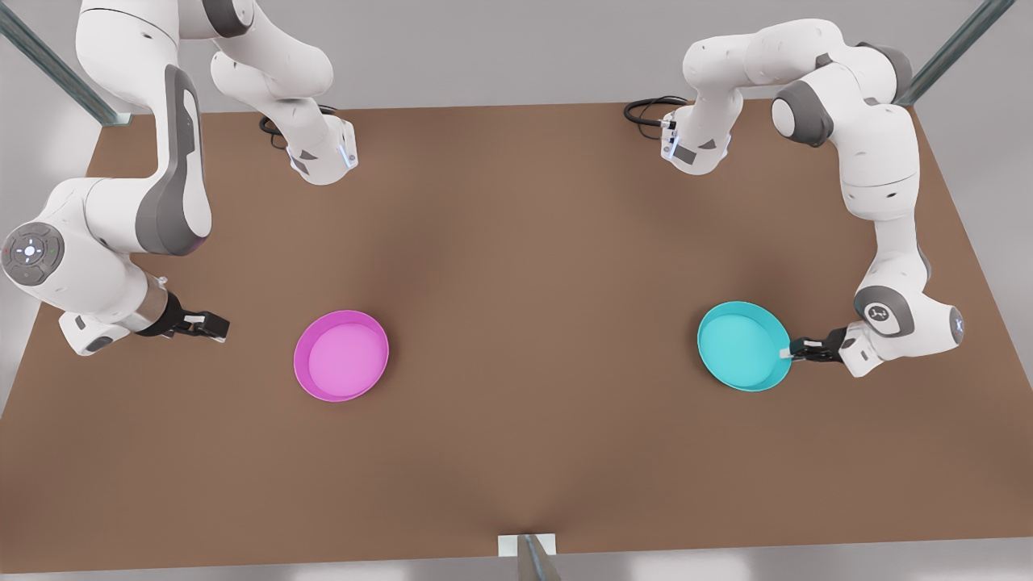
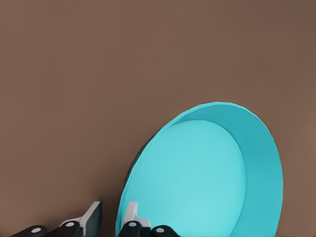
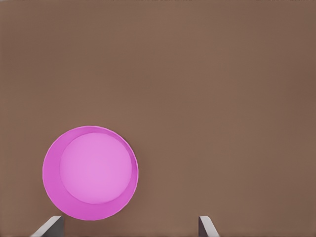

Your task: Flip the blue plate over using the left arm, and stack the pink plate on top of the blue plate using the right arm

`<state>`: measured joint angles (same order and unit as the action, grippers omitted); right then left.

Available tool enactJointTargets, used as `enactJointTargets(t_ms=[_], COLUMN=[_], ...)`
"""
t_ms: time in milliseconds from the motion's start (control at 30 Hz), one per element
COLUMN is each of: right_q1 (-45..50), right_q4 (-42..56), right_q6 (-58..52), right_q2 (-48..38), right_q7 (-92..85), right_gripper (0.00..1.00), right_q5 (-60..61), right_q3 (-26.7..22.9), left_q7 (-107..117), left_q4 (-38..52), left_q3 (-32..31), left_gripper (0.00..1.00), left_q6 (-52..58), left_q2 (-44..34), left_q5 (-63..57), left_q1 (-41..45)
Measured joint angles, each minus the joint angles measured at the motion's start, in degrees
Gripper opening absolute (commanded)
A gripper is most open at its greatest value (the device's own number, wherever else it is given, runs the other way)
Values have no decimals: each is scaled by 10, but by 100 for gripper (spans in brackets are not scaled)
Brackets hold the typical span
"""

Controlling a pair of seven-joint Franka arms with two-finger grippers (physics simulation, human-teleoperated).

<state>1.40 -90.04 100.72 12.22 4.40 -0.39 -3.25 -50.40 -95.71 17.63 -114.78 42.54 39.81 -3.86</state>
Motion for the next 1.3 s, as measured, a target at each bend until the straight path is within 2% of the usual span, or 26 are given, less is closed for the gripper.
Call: enactJointTargets(t_ms=[67,200,267,367,667,767,800,833,900,967,1300], right_q1=[1,1,1,1,1,1,1,1,1,1,1], right_q4=[2,1,1,1,2,2,2,2,2,2,2], right_q6=[0,0,0,0,0,0,0,0,0,0,0], right_q2=[0,1,1,1,1,1,1,1,1,1,2], right_q7=[0,2,1,1,1,1,1,1,2,2,1], right_gripper=[100,100,100,100,100,100,100,100,100,100,100], right_q5=[0,0,0,0,0,0,0,0,0,0,0], right_q3=[0,0,0,0,0,0,0,0,0,0,0], left_q7=[0,2,3,3,3,3,3,3,2,2,4], left_q4=[0,-2,-2,-2,-10,-9,-9,-9,-9,-8,-2], left_q3=[0,0,0,0,-8,-8,-8,-8,-8,-8,-8], left_gripper=[23,26,43,57,57,56,52,43,31,24,21], left_q6=[-1,0,1,1,3,10,14,15,12,7,13], left_q2=[0,4,4,4,4,4,3,3,3,4,1], left_q5=[0,-1,-1,0,3,3,3,3,3,4,0], left_q1=[0,0,0,0,0,0,0,0,0,0,0])
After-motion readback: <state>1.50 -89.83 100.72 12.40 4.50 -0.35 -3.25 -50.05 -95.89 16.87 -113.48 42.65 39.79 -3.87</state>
